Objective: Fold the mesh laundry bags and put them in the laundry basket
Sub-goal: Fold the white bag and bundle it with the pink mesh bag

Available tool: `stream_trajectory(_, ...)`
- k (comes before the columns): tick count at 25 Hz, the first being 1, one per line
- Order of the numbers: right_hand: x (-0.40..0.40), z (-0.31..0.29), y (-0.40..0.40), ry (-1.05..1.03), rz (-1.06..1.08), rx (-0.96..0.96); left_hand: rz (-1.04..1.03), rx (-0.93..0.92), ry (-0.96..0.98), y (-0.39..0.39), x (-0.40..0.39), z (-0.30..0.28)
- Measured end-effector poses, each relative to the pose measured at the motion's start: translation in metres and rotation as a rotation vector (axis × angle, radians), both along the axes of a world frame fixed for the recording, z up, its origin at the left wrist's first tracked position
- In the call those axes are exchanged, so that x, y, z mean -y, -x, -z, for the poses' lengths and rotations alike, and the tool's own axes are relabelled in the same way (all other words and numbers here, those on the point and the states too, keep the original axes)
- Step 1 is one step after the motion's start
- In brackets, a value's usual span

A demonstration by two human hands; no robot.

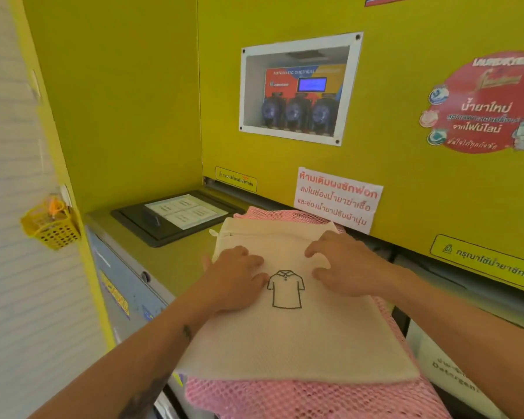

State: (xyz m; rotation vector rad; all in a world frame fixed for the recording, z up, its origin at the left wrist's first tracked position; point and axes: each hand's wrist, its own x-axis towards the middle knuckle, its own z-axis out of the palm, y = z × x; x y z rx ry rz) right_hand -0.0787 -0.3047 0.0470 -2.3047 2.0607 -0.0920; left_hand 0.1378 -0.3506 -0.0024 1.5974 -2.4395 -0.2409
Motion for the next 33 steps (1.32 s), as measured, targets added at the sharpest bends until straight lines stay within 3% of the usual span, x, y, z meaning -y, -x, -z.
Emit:
stream_trajectory(2,-0.039,-0.014,-0.016,-0.256,-0.155,0.064,0.033,-0.072,0.036,-0.002,0.000,0.000)
stream_trajectory(4,-0.073,-0.011,-0.022,-0.429,-0.221,-0.109,0.112,-0.143,0.005,-0.008,0.000,0.001)
stream_trajectory(6,-0.091,-0.002,-0.019,-0.408,-0.197,-0.184,0.199,-0.158,-0.048,-0.011,-0.007,-0.001)
stream_trajectory(11,-0.100,0.004,-0.001,-0.362,-0.118,-0.169,0.325,-0.167,0.047,-0.014,-0.067,-0.024)
stream_trajectory(15,-0.141,-0.001,0.002,-0.372,-0.228,-0.067,0.363,0.088,-0.237,-0.039,-0.145,-0.025)
stream_trajectory(17,-0.162,0.002,-0.004,-0.392,-0.272,-0.076,0.332,0.233,-0.272,-0.037,-0.172,-0.007)
stream_trajectory(20,-0.172,0.012,-0.011,-0.321,-0.288,-0.163,0.221,0.235,-0.064,-0.019,-0.178,0.033)
stream_trajectory(24,-0.181,0.032,-0.019,-0.134,-0.302,-0.146,0.051,0.022,0.272,-0.003,-0.179,0.070)
stream_trajectory(28,-0.192,0.054,-0.038,0.151,-0.263,-0.207,-0.144,-0.170,0.381,0.012,-0.194,0.077)
stream_trajectory(33,-0.201,0.057,-0.026,0.275,-0.352,-0.112,-0.252,-0.375,0.527,0.010,-0.226,0.057)
